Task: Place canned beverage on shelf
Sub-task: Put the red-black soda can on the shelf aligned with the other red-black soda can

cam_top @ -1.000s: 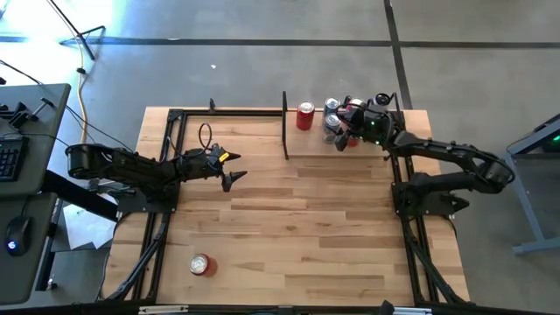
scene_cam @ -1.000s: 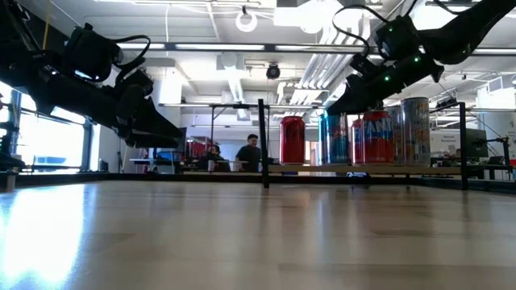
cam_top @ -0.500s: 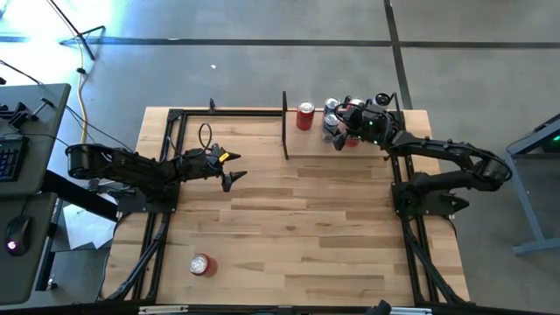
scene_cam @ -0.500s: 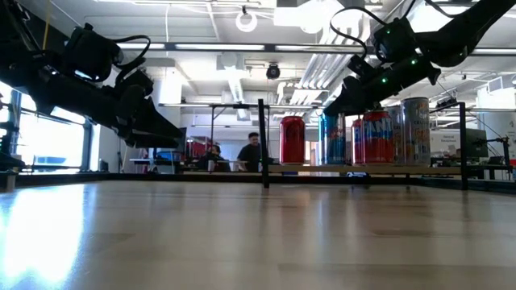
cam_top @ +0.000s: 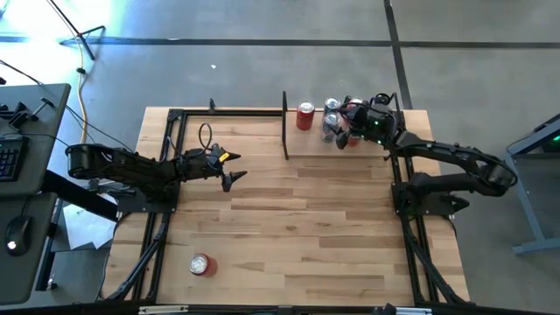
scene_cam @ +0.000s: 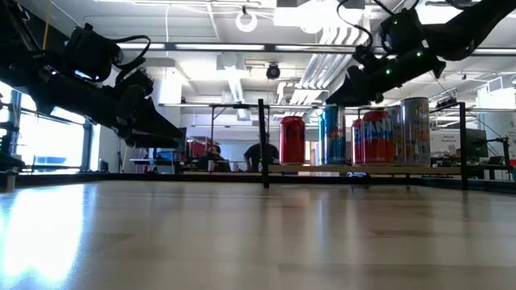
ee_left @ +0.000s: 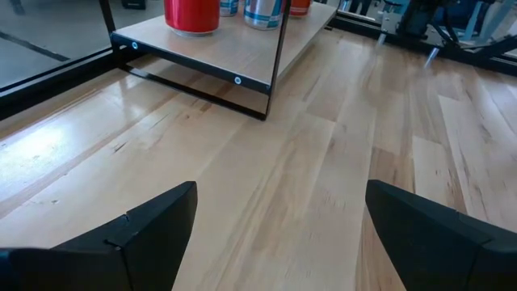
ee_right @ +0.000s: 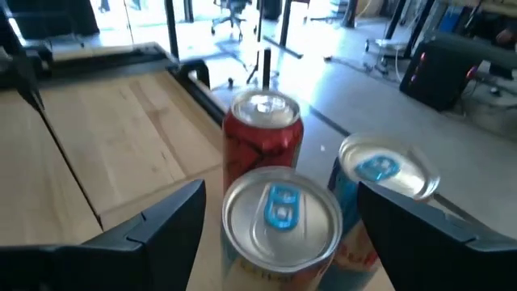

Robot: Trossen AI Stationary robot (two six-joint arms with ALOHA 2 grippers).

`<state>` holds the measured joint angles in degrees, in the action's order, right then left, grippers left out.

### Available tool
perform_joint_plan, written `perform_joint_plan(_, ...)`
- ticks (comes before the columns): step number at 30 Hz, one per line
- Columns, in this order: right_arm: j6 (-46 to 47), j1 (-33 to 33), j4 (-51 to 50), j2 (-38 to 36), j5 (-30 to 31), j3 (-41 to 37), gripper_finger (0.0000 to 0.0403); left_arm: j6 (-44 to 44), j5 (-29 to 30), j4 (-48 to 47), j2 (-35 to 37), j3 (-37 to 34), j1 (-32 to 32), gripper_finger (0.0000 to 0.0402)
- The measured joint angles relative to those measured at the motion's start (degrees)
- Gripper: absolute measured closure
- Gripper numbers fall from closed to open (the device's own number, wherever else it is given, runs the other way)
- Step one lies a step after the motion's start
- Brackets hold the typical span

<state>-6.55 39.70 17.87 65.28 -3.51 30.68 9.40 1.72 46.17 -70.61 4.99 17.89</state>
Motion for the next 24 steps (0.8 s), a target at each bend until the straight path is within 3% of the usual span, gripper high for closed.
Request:
perform_joint_plan(7,-1.02,-3.7,-0.42,-5.4,-0.17,0.0,0.0097,-5.51,0.0,0.04,0.04,0.0,0.0,0.0053)
perform_joint_plan(11,0.41,-10.22,-2.81,-8.17,-0.6,0.0,0.0128,-8.59,0.0,-0.74,0.67,0.0,-0.13,0.0053)
perform_joint_plan(14,1.57,-17.36,-3.33,-8.26,1.75,0.0,0.0182,-9.86,0.0,-2.17,1.64,0.0,-1.19,0.0053)
perform_joint_plan(18,1.88,-28.97,-1.44,-5.39,9.35,0.0,0.0283,-11.65,0.01,-5.11,4.04,0.02,-4.31,0.0053)
perform_joint_plan(22,3.58,-39.96,5.37,0.53,15.79,0.0,0.0371,-12.08,-0.02,-9.17,7.19,0.02,-8.71,0.0053)
perform_joint_plan(24,3.38,-44.86,10.46,4.45,18.73,0.0,0.0394,-12.08,-0.02,-11.92,8.92,0.02,-11.07,0.0053)
